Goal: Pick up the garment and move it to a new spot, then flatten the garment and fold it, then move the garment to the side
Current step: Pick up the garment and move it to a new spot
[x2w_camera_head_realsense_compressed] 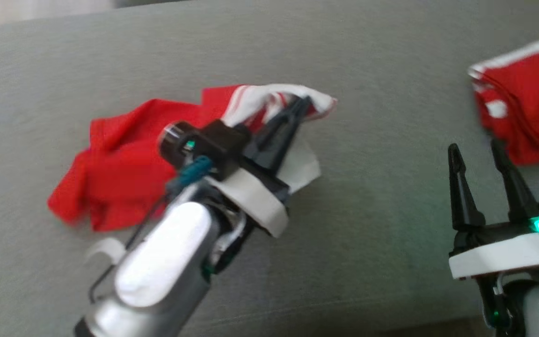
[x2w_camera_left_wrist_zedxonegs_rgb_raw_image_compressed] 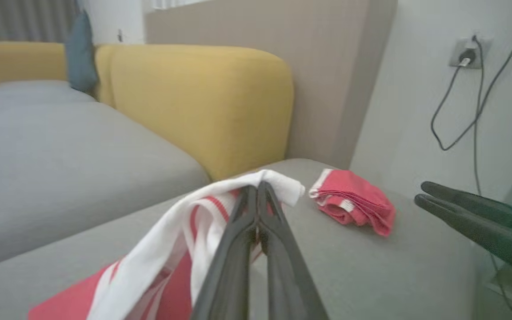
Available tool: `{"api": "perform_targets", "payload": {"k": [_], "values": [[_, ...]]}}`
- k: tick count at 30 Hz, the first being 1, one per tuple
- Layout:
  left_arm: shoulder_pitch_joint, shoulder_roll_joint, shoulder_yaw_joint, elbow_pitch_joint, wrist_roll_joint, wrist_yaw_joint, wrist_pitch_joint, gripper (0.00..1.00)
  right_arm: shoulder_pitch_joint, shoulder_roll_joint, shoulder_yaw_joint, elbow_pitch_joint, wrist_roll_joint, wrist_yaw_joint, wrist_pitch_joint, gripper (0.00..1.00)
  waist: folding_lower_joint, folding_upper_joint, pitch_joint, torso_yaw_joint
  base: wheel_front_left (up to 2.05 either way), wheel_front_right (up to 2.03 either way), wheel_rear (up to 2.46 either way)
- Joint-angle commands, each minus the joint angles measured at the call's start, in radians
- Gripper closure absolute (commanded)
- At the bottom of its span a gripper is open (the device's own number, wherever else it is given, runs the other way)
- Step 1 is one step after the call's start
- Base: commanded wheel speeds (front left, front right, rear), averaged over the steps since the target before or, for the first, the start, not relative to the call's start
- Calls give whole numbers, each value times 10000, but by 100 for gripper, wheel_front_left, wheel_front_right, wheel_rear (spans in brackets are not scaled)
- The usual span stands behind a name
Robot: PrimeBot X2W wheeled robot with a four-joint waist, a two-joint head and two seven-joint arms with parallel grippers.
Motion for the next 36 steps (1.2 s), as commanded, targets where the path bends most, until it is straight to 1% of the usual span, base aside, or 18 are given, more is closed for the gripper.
{"api": "perform_targets", "payload": {"k": [1, 6, 12, 13, 14, 15, 17, 20, 22, 24, 28, 33, 34, 35, 36], "values": [[-519, -60, 204, -155, -56, -85, -48, 100, -335, -54, 255, -295, 142, 37, -166, 0, 1, 0, 546, -927, 0, 0, 0], [-511, -536, -637, 873, -70, -437, -205, 100, -379, -54, 298, -123, 374, 37, -468, 0, 1, 0, 1167, -1486, 0, 0, 0], [-740, -730, -1479, 2203, 20, -915, -428, 100, -513, -53, 338, 182, 518, 37, -823, 0, 1, 0, 1603, -1646, 0, 0, 0], [-786, -744, -1607, 2337, 80, -969, -526, 67, -529, -53, 348, 254, 535, 37, -863, 0, 1, 0, 1606, -1639, 0, 0, 0], [-836, -753, -1728, 2427, 179, -999, -648, 2, -538, -53, 340, 329, 536, 37, -901, 0, 1, 0, 1581, -1607, 0, 0, 0], [-853, -758, -1846, 2485, 257, -1030, -749, 0, -542, -53, 318, 401, 529, 37, -929, 0, 1, 0, 1534, -1555, 0, 0, 0], [-853, -730, -2048, 2444, 429, -1078, -1006, 0, -545, -53, 316, 510, 513, 37, -948, 0, 1, 0, 1377, -1413, 0, 0, 0], [-671, -562, -2254, 2045, 571, -1125, -1318, 0, -502, -53, 287, 598, 414, 37, -895, 0, 1, 0, 1025, -1112, 0, 0, 0], [-452, -361, -2224, 1629, 614, -1018, -1469, 0, -438, -53, 200, 617, 330, 37, -826, 0, 1, 0, 767, -879, 0, 0, 0], [-188, -87, -1997, 1161, 619, -723, -1588, 0, -371, -53, 159, 588, 249, 37, -732, 0, 1, 0, 544, -682, 0, 0, 0], [352, 534, -1228, 422, 445, -2, -1710, 0, -271, -53, 44, 487, 68, 37, -535, 0, 1, 0, 205, -246, 0, 0, 0], [940, 1226, -163, 63, 164, 795, -1810, 0, -157, -53, 11, 313, -151, 37, -242, 0, 1, 0, -109, 311, 0, 0, 0], [940, 1226, -163, 63, 164, 795, -1810, 0, -157, -53, 11, 313, -151, 37, -242, 0, 1, 0, -109, 311, 0, 0, 0], [1140, 1453, 323, 36, 32, 1084, -1846, 0, -133, -53, 10, 282, -232, 37, -137, 0, 1, 0, -219, 521, 0, 0, 0], [1247, 1544, 570, 39, -63, 1202, -1860, 0, -115, -53, 3, 263, -262, 37, -91, 0, 1, 0, -272, 625, 0, 0, 0]]}}
